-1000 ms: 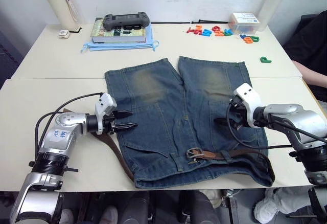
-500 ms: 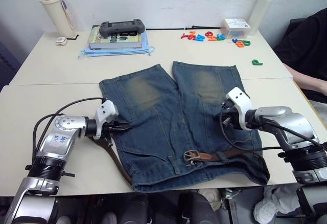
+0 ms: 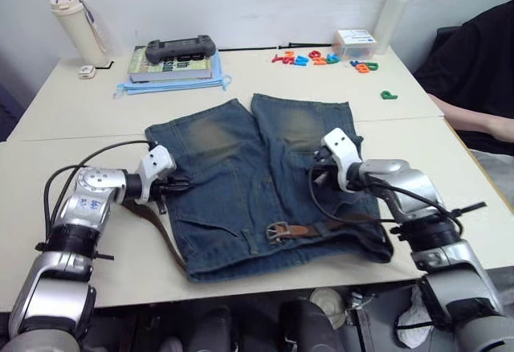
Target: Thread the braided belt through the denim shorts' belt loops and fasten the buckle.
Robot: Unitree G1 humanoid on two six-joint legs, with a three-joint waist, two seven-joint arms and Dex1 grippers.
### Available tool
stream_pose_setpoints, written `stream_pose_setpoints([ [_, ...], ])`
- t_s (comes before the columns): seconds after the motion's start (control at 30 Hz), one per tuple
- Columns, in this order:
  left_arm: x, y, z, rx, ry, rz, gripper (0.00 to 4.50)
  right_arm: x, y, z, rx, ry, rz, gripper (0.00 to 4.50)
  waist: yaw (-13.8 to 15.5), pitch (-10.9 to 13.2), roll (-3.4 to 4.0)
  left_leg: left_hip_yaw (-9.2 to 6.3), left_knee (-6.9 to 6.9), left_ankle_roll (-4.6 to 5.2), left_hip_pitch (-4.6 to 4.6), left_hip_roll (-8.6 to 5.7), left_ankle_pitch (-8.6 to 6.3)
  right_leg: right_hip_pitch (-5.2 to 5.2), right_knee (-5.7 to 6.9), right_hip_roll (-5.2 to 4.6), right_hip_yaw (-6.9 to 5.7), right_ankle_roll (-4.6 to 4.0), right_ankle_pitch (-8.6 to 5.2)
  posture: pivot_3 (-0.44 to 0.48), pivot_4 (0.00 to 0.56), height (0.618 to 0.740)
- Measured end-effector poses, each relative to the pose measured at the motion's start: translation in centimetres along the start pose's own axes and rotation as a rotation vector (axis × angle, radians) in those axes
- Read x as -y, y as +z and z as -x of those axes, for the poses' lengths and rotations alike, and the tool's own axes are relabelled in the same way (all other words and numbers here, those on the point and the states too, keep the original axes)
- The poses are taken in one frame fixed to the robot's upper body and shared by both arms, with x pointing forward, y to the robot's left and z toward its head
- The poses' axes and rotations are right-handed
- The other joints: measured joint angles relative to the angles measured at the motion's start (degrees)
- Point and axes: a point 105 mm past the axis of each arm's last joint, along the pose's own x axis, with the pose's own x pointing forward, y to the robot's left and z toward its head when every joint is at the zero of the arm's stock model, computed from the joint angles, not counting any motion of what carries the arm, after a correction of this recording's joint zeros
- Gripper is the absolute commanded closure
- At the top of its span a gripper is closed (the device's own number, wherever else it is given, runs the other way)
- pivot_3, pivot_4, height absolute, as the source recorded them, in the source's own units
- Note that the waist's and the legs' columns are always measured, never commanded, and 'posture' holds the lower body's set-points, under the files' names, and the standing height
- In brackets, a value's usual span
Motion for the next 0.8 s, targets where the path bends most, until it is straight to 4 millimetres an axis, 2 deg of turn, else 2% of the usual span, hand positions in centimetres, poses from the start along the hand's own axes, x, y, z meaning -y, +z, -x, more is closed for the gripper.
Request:
stream_pose_setpoints([
  [0.3, -1.2, -0.5, 0.2, -0.03, 0.068, -0.007, 4.47, 0.2, 1.9, -2.1, 0.055, -0.044, 0.042, 4.5, -0.29, 0.0, -0.02, 0.32, 0.4, -0.07, -0.85, 0.0, 0.07, -1.12, 0.71, -0.17, 0.1, -0.1, -0.05, 0.0, 0.15, 0.667],
  [0.5, -1.2, -0.8, 0.4, -0.03, 0.074, 0.004, 4.47, 0.0, 2.3, -2.8, 0.07, -0.061, 0.089, 4.5, -0.41, -0.01, -0.03, 0.55, 0.43, -0.08, -0.91, 0.01, 0.06, -1.37, 0.99, -0.29, 0.14, -0.22, -0.12, 0.0, 0.15, 0.667],
  [0.53, -1.2, -0.8, 0.4, -0.029, 0.076, 0.007, 4.0, 0.0, 2.3, -2.8, 0.072, -0.06, 0.088, 4.5, -0.46, -0.01, -0.03, 0.56, 0.43, -0.08, -0.9, 0.01, 0.06, -1.38, 1.01, -0.29, 0.14, -0.23, -0.12, 0.0, 0.15, 0.667],
  [0.57, -1.2, -0.9, 0.4, -0.027, 0.078, 0.011, 3.48, 0.0, 2.3, -2.8, 0.074, -0.061, 0.088, 4.18, -0.49, -0.01, -0.03, 0.57, 0.43, -0.08, -0.9, 0.01, 0.06, -1.39, 1.02, -0.29, 0.14, -0.23, -0.13, 0.0, 0.15, 0.667],
  [0.63, -1.5, -1.0, 0.7, -0.023, 0.1, 0.021, 2.72, 0.1, 2.4, -2.8, 0.079, -0.065, 0.088, 3.49, -0.57, -0.01, -0.03, 0.58, 0.44, -0.09, -0.92, 0.01, 0.05, -1.44, 1.06, -0.3, 0.16, -0.25, -0.14, 0.0, 0.15, 0.667],
  [0.8, -2.6, -1.6, 2.0, 0.008, 0.167, 0.086, 0.51, 1.3, 3.2, -1.9, 0.128, -0.08, 0.055, 1.06, -1.17, 0.02, 0.0, 0.75, 0.4, 0.09, -1.04, 0.04, 0.05, -1.65, 1.03, -0.31, 0.1, -0.3, -0.17, 0.0, 0.15, 0.667],
])
